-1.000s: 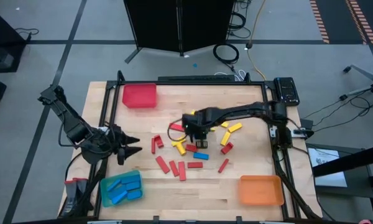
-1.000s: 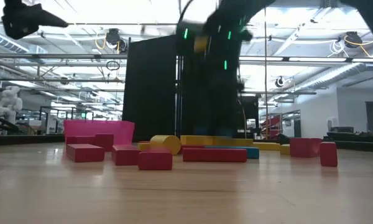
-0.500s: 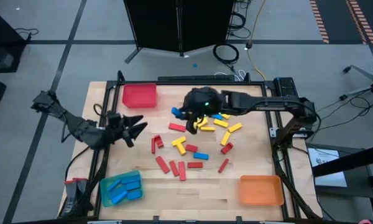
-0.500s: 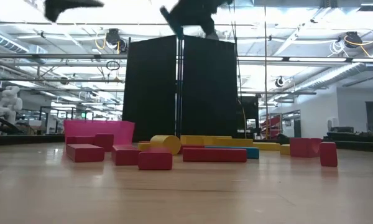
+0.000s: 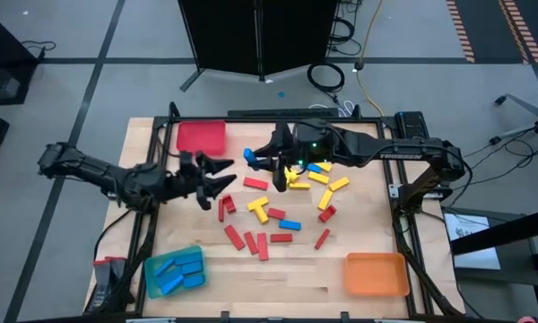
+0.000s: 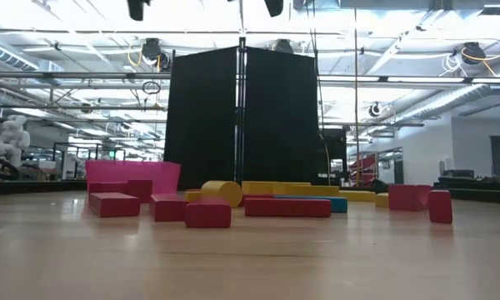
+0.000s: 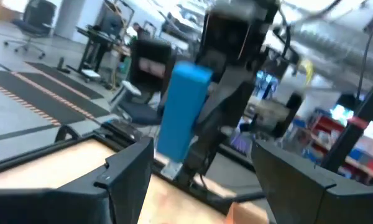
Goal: Sort blocks
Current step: Put the blue block into the green bin
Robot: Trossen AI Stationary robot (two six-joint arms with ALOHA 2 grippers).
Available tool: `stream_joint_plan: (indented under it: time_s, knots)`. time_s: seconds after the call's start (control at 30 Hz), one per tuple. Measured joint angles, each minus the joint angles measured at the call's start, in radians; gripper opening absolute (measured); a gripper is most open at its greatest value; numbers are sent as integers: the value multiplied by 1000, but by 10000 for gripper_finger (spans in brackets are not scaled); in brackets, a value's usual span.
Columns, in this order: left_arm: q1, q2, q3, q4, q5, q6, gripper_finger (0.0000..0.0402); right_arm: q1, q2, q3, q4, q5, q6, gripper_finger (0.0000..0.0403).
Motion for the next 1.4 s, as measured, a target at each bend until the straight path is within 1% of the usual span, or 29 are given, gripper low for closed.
stream_joint_plan:
  time_s: [0.1,0.27,0.33,0.63,0.83,1.13,1.27,1.4]
  knots:
    - [24,40,0,33,40,16,276,2,0,0,4,1,0,81]
    - [35,80,0,148,76,117,276,3,0,0,-3,0,4,81]
    - [42,88,1,174,81,135,276,3,0,0,-4,0,11,81]
    - [89,108,1,173,89,128,276,13,0,0,-5,1,22,81]
    - [113,109,2,232,139,129,276,34,0,0,-2,0,17,81]
    - [131,109,26,231,236,128,276,43,0,0,4,0,11,81]
    - [131,120,26,230,244,122,276,43,0,0,12,0,10,81]
    - [131,149,26,236,245,80,276,43,0,0,33,-1,10,81]
